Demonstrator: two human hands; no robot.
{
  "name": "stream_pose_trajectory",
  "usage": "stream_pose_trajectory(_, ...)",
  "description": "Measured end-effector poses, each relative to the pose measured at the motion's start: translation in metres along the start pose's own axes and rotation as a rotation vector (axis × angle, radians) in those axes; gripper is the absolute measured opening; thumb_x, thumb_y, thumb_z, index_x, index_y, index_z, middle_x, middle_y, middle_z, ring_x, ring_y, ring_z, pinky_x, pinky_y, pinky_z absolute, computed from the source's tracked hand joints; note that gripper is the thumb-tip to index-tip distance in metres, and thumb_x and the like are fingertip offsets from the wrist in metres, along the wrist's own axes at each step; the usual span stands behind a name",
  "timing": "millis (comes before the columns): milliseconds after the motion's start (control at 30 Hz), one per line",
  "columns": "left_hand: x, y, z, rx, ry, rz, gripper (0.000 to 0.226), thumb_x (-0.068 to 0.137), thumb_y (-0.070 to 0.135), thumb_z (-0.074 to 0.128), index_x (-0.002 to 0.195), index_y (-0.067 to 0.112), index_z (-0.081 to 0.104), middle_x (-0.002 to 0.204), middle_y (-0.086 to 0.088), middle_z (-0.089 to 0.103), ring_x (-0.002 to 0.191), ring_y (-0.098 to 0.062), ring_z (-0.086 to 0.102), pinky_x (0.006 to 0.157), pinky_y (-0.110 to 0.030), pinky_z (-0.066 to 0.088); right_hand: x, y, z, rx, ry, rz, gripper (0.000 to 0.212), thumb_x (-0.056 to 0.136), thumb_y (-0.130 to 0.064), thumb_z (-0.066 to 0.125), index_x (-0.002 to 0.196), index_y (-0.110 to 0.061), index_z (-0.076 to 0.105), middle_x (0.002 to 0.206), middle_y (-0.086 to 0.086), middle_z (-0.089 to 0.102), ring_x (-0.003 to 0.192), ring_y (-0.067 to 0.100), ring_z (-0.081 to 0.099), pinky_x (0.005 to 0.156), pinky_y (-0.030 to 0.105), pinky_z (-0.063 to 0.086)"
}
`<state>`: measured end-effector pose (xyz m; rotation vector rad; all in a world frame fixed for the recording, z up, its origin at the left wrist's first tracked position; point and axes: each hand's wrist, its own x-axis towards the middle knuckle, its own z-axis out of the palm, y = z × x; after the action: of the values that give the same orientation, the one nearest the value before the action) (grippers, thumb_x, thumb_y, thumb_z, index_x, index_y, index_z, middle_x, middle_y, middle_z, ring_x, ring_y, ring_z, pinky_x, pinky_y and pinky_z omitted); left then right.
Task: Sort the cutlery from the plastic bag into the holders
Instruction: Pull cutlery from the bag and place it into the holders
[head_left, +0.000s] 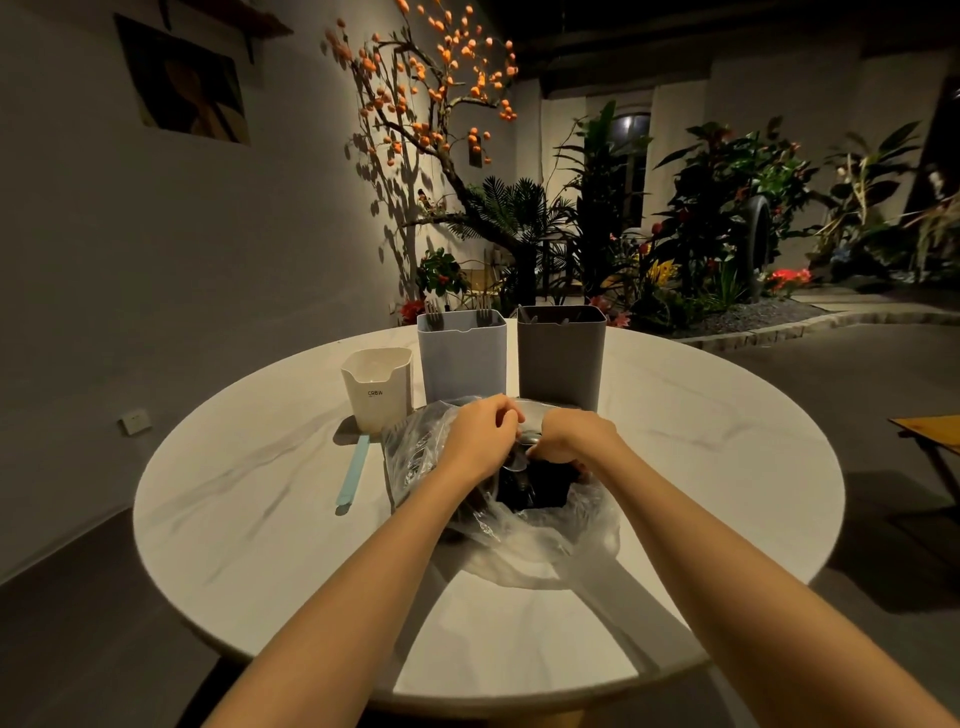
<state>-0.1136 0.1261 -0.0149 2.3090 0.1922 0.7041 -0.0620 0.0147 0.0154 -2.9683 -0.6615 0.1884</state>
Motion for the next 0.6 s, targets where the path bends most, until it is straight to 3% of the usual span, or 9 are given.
stream_pose_trajectory(167, -0.0012, 0.0005, -0.0007, 0.005, -0.038, 0.006, 0.022, 0.1, 0.015, 0.046, 0.099, 0.013, 0.068, 0.095, -0.005, 0.067, 0.088, -0.02, 0.065, 0.079, -0.032, 0.057, 0.0061, 0.0029, 0.0028, 0.023, -0.024, 0.032, 0.017, 0.094, -0.03, 0.055, 0.099, -0.014, 0.051, 0.094, 0.004, 0.056, 0.089, 0.021, 0.056, 0.092, 0.032, 0.05)
stream_pose_trajectory(300, 0.0, -0.0012, 0.0002, 0.009, -0.054, 0.025, 0.022, 0.099, 0.016, 0.046, 0.099, 0.014, 0.068, 0.101, -0.006, 0.069, 0.089, -0.018, 0.065, 0.078, -0.03, 0.056, 0.0088, 0.0073, 0.0038, 0.187, -0.059, 0.024, 0.015, 0.094, -0.022, 0.053, 0.104, -0.011, 0.057, 0.081, 0.005, 0.056, 0.079, 0.022, 0.062, 0.081, 0.031, 0.057)
stream_pose_trajectory(500, -0.0002, -0.0031, 0.0007, 0.022, -0.017, 0.027, 0.021, 0.1, 0.016, 0.046, 0.101, 0.014, 0.067, 0.101, -0.004, 0.068, 0.086, -0.015, 0.063, 0.071, -0.02, 0.051, 0.0056, 0.0087, -0.0015, 0.384, -0.142, 0.018, 0.037, 0.096, -0.032, 0.055, 0.125, -0.009, 0.051, 0.114, 0.016, 0.059, 0.093, 0.025, 0.059, 0.076, 0.034, 0.052)
stream_pose_trajectory(600, 0.0007, -0.0037, 0.0012, 0.025, -0.017, 0.02, 0.021, 0.1, 0.016, 0.046, 0.101, 0.013, 0.067, 0.1, -0.005, 0.068, 0.084, -0.014, 0.063, 0.072, -0.022, 0.053, 0.0051, 0.0101, -0.0034, 0.342, -0.137, 0.014, 0.042, 0.093, -0.038, 0.061, 0.118, -0.005, 0.053, 0.111, 0.015, 0.061, 0.093, 0.024, 0.06, 0.083, 0.033, 0.053)
